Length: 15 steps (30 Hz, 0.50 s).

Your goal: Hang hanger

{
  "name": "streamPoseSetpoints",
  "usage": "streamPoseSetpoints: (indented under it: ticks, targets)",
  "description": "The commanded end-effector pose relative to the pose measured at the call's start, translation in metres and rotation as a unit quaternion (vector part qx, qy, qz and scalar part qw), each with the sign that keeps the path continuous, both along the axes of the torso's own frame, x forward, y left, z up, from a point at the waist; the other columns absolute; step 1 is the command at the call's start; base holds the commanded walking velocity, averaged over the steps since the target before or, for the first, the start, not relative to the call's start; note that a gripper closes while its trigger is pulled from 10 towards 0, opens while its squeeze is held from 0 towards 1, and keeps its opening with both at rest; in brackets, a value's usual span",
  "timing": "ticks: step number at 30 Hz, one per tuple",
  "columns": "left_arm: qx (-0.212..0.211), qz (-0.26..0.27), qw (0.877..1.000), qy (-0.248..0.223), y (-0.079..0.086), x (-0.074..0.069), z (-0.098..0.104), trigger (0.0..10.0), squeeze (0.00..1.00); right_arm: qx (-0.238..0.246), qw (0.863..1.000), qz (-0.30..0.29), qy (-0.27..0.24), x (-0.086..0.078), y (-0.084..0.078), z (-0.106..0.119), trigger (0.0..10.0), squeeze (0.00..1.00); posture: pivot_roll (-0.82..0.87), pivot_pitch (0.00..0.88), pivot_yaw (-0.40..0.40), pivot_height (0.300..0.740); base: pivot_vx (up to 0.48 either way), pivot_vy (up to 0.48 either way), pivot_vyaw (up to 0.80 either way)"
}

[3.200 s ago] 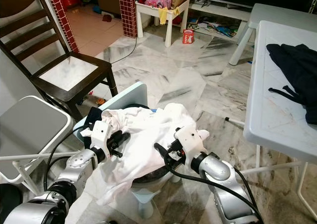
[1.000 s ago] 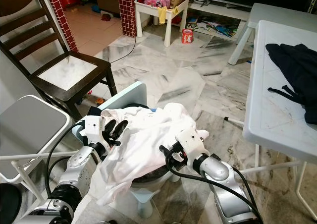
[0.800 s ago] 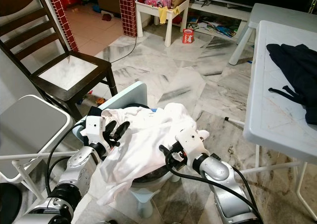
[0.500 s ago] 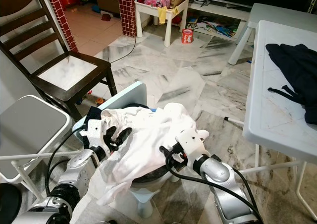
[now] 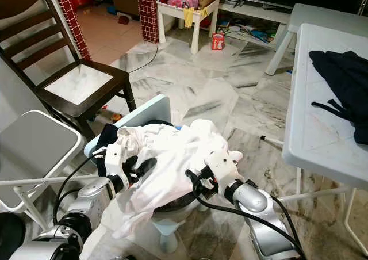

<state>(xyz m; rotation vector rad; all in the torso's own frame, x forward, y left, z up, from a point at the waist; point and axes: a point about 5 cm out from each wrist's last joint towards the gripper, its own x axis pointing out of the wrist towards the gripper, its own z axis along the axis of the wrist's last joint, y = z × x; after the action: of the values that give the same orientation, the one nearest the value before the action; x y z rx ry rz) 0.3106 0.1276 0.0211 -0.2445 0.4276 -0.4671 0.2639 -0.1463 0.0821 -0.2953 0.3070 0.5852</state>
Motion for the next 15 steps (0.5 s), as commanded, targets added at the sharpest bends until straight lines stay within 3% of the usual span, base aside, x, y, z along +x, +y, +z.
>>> streamPoseSetpoints:
  ticks: [1,15]
  targets:
    - [0.009,-0.014,1.000,0.013,0.0003,-0.0026,-0.0038,0.0,0.00,-0.001,1.000,0.002,-0.001,-0.0023,-0.0001,0.0022,10.0,0.00,-0.17,0.128,-0.003,0.740,0.000,0.000,0.00]
    - [0.015,-0.028,0.999,0.013,0.0000,-0.0028,-0.0038,0.0,0.00,-0.003,1.000,0.013,0.013,-0.0055,0.0019,-0.0013,10.0,0.00,-0.17,0.129,-0.005,0.740,0.000,0.000,0.00]
